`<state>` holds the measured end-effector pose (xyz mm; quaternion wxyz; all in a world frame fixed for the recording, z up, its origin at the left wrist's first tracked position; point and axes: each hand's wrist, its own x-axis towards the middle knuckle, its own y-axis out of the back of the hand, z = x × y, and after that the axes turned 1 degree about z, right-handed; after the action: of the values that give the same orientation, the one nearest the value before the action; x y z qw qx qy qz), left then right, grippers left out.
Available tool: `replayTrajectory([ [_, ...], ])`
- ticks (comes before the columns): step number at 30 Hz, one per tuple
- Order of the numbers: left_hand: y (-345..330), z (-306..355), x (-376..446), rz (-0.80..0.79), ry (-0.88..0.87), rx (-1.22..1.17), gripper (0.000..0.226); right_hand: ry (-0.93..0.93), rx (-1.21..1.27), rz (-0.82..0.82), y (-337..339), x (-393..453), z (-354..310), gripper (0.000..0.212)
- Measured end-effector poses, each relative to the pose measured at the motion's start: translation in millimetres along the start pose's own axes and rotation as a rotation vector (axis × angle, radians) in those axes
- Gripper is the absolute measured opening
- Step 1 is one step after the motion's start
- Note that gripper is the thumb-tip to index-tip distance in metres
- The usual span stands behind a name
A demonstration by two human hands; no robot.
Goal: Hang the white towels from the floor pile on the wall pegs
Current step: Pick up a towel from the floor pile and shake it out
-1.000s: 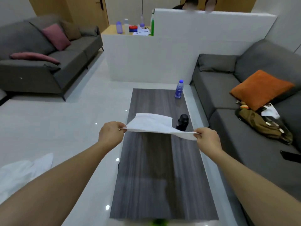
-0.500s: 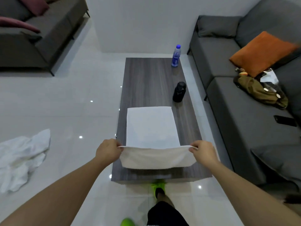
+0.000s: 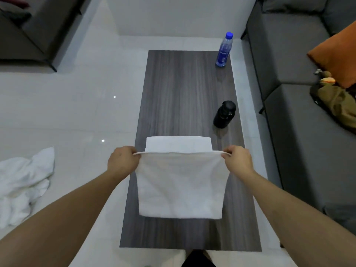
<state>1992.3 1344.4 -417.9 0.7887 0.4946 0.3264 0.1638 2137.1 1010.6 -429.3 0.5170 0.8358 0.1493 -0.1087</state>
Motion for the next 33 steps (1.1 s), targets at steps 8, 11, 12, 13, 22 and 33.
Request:
replayTrajectory([
  [8,-41.4,13.5,59.0,0.004,0.086,-0.122,0.010,-0.079,0.099,0.022,-38.0,66.7,-13.3,0.027],
  [11,-85.0,-4.7,43.1,-0.178,0.155,-0.091,0.022,-0.143,0.080,-0.130,-76.2,46.8,8.3,0.029],
  [12,-100.3,-11.7,36.1,-0.220,0.180,-0.090,0.029,-0.142,0.056,-0.178,-90.2,37.3,15.5,0.029],
  [13,-115.3,-18.4,28.2,-0.258,0.189,-0.084,0.032,-0.126,0.024,-0.220,-104.9,26.9,22.5,0.029],
  [22,-235.6,-58.2,-59.3,-0.524,-0.413,0.238,0.049,0.414,-0.360,-0.523,-240.5,-81.9,68.2,0.035],
  [33,-287.5,-89.0,-122.2,-0.192,-0.621,0.268,0.024,0.426,-0.339,-0.202,-291.5,-145.5,91.7,0.040],
])
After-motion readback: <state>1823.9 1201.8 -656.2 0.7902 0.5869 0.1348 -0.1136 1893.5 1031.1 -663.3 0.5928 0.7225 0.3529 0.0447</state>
